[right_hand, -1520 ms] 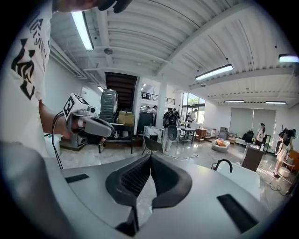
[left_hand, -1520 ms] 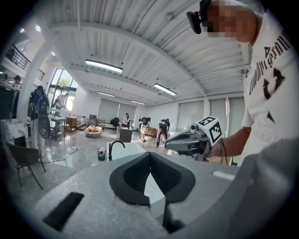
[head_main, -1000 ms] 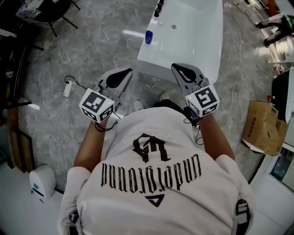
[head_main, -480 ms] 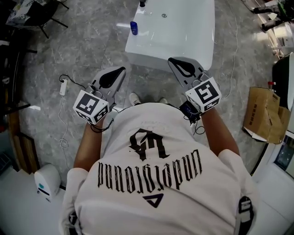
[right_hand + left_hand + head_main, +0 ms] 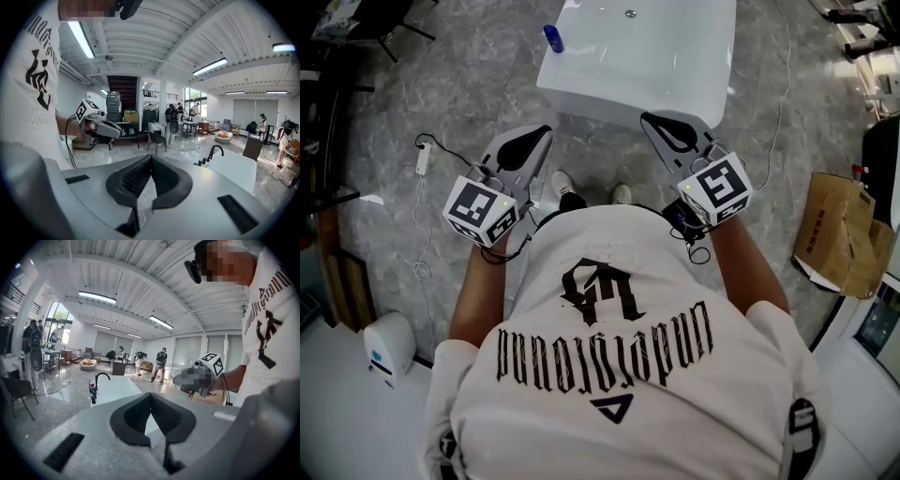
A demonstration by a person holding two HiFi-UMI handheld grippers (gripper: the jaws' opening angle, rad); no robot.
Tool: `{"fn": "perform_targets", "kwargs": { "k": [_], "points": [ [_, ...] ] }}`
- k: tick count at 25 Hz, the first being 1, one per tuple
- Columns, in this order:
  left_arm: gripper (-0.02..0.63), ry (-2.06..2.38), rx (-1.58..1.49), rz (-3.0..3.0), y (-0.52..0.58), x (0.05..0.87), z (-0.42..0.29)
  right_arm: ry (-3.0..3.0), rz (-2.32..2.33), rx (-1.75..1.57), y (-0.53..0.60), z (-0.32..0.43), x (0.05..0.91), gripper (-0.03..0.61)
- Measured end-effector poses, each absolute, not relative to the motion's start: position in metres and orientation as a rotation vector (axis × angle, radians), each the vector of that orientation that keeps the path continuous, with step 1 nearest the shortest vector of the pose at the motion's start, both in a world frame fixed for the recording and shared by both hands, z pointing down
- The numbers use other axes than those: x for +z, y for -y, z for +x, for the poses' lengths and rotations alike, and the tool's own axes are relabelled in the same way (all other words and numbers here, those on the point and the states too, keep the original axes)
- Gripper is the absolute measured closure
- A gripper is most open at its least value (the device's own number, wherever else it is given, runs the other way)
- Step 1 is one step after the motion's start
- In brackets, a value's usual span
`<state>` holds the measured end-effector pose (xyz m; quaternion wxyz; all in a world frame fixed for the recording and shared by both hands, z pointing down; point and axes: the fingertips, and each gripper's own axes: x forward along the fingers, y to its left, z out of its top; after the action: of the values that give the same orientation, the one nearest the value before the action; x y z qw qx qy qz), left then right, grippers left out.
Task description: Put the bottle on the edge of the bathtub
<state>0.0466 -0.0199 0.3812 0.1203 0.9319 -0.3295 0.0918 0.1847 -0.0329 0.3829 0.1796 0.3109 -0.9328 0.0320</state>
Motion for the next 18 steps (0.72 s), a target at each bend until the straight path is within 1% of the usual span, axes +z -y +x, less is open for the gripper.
{"fn": "perform_targets", "kwargs": {
  "k": [9, 18],
  "points": [
    [0.598, 1.071, 0.312, 2.650, -0.020, 0.393, 0.099, 2.694, 0.747, 0.117, 0.002, 0.229, 0.403, 0.565],
    [0.598, 1.085, 0.310, 2.634, -0.058, 0.396, 0.108, 2.720, 0.704, 0.121, -0.033, 0.225, 0.403, 0.565]
  ]
}}
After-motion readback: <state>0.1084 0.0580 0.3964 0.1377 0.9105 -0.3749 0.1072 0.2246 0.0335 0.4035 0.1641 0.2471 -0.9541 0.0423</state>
